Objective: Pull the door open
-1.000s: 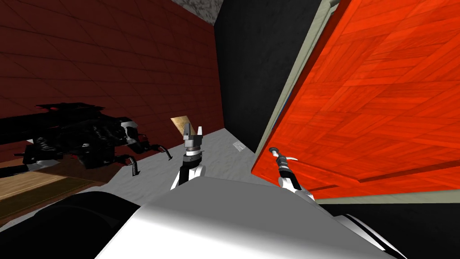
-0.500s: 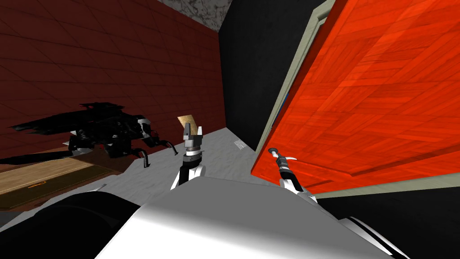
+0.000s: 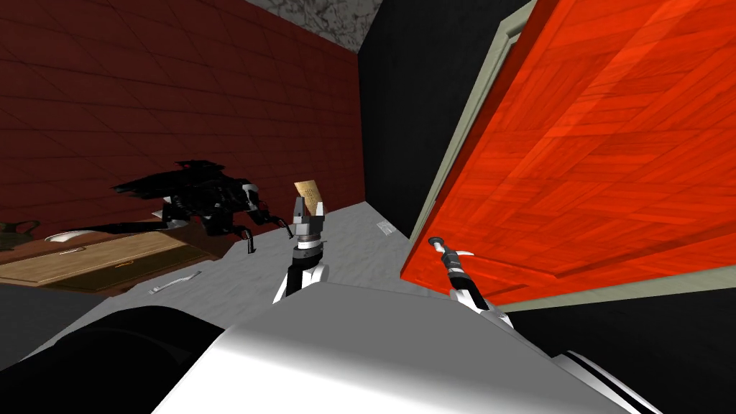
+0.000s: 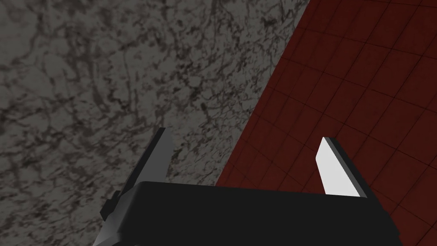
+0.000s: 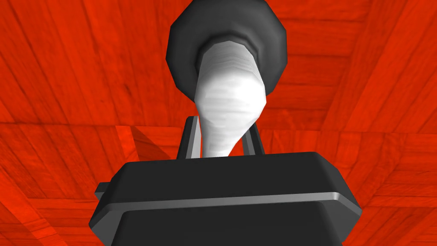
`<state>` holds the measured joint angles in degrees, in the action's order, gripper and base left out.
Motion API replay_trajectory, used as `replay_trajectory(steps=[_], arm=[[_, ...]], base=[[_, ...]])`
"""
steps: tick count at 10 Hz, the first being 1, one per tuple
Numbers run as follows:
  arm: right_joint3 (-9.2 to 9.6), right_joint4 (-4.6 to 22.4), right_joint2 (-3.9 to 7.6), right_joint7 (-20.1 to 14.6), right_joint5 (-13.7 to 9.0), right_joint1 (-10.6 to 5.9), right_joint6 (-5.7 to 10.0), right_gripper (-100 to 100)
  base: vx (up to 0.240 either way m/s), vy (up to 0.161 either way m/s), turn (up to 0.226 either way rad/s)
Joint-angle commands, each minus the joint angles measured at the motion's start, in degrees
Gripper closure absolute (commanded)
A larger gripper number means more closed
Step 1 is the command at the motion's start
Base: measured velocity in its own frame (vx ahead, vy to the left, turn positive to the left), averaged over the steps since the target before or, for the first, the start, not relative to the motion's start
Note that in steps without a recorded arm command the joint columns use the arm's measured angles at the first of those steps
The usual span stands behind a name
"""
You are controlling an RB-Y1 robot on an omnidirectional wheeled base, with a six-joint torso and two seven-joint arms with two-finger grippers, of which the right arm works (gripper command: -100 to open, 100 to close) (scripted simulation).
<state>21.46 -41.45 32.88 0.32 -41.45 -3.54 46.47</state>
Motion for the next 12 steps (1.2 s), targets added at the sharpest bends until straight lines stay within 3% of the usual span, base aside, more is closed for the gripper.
replay_trajectory(steps=[1, 4, 5, 8, 11, 12], arm=[[1.36, -0.7, 0.78, -0.8, 0.1, 0.55, 0.85, 100], [3.39, -1.8, 2.05, -2.1, 0.2, 1.45, 1.87, 100], [3.04, -1.2, 1.71, -1.9, 0.2, 1.17, 1.59, 100], [6.51, -2.4, 4.02, -3.5, -0.4, 2.93, 4.27, 100], [8.68, -3.3, 5.62, -4.5, -0.8, 4.01, 6.04, 100], [10.20, -3.9, 6.74, -5.2, -1.1, 4.77, 7.29, 100]], base=[[-0.197, -0.073, 0.100], [-0.193, -0.045, 0.079], [-0.077, -0.020, 0.021], [-0.170, -0.043, 0.112], [-0.166, -0.068, 0.090], [-0.179, -0.064, 0.131]])
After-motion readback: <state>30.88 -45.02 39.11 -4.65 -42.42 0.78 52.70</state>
